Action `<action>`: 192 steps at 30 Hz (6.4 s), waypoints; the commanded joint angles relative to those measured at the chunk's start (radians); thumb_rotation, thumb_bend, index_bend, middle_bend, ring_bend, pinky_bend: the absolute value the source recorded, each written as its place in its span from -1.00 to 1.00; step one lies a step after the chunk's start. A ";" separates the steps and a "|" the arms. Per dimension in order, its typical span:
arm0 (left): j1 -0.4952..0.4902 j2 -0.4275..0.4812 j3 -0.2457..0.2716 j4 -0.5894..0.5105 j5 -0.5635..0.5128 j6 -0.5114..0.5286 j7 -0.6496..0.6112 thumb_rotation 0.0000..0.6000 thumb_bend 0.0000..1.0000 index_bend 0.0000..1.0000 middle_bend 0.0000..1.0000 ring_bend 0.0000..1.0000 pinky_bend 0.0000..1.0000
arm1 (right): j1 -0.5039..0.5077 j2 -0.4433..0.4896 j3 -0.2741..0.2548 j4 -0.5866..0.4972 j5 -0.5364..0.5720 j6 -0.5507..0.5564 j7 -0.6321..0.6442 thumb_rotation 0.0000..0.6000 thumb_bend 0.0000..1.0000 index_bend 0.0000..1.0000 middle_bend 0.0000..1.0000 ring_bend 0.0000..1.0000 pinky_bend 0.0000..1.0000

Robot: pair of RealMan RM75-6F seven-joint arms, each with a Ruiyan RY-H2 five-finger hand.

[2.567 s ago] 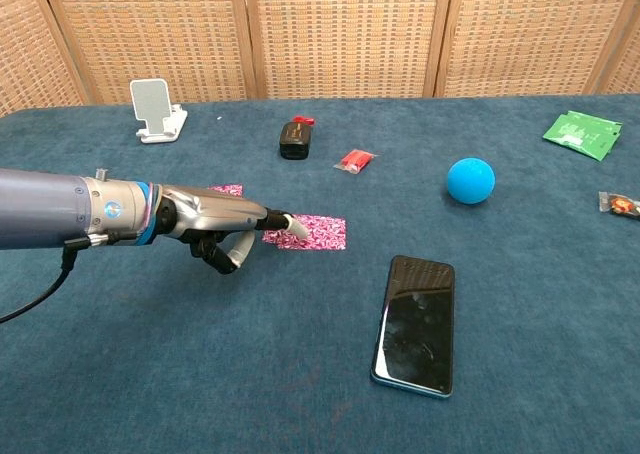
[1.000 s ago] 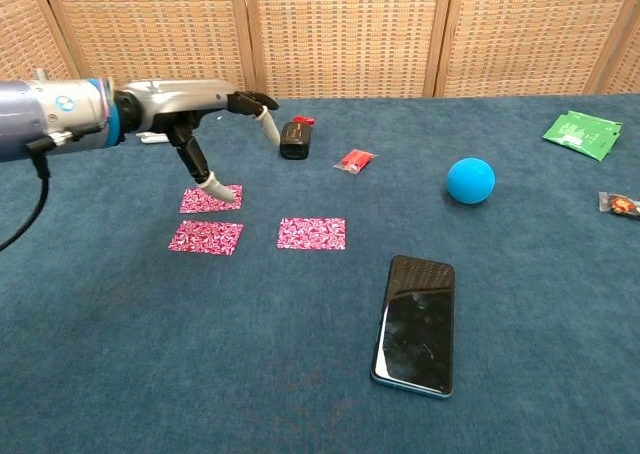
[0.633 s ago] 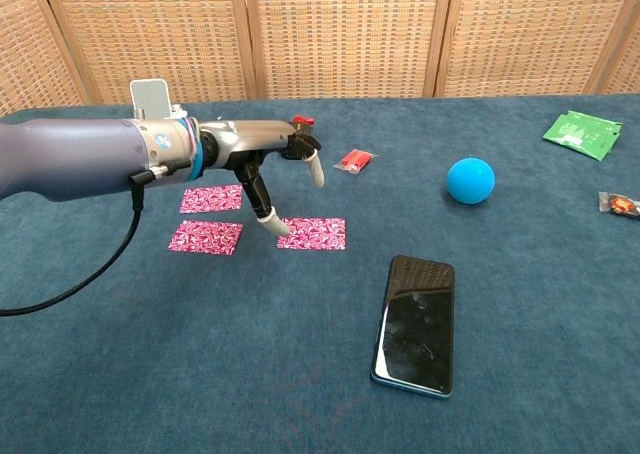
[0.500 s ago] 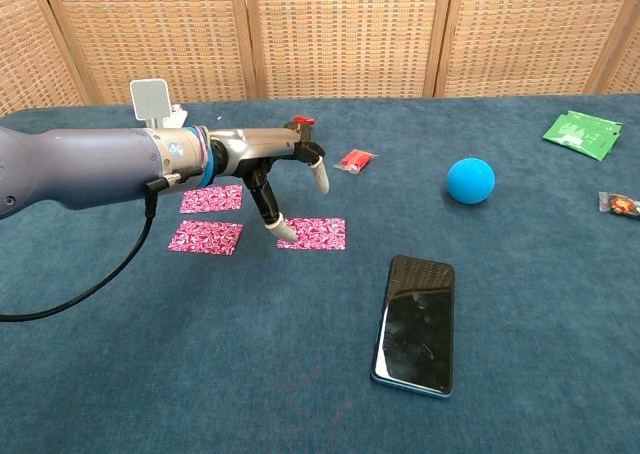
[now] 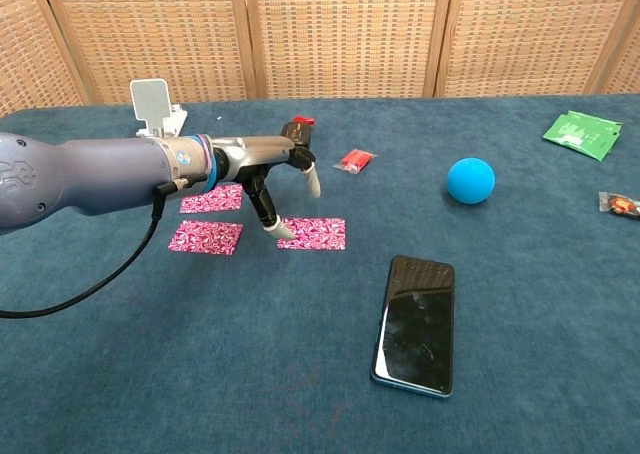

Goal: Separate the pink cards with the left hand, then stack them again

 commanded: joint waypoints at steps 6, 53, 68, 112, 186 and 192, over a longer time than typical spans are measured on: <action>0.002 -0.045 -0.004 0.047 0.022 -0.013 -0.024 1.00 -0.56 -0.36 -1.00 -1.00 -1.00 | -0.002 0.003 0.001 -0.002 0.001 0.005 0.002 1.00 -1.00 -1.00 -1.00 -1.00 -1.00; 0.034 -0.071 -0.050 0.101 0.040 -0.010 -0.028 1.00 -0.52 0.04 -1.00 -1.00 -1.00 | 0.000 0.008 0.000 -0.002 0.003 -0.003 0.021 1.00 -1.00 -1.00 -1.00 -1.00 -1.00; 0.111 0.057 -0.053 0.173 0.045 -0.044 -0.121 1.00 -0.52 0.02 -1.00 -1.00 -1.00 | -0.002 0.010 -0.007 -0.016 -0.017 0.010 0.010 1.00 -1.00 -1.00 -1.00 -1.00 -1.00; 0.134 -0.025 -0.013 0.417 0.384 -0.104 -0.452 1.00 -0.55 -0.53 -1.00 -1.00 -1.00 | 0.001 0.006 -0.007 -0.023 -0.012 0.007 -0.011 1.00 -1.00 -1.00 -1.00 -1.00 -1.00; 0.267 0.058 0.105 0.138 0.508 0.078 -0.350 1.00 -0.46 0.28 -1.00 -1.00 -1.00 | -0.001 0.016 -0.013 -0.026 -0.027 0.009 0.014 1.00 -1.00 -1.00 -1.00 -1.00 -1.00; 0.269 0.074 0.109 0.123 0.512 0.076 -0.351 1.00 -0.45 0.34 -1.00 -1.00 -1.00 | -0.001 0.016 -0.013 -0.027 -0.027 0.009 0.015 1.00 -1.00 -1.00 -1.00 -1.00 -1.00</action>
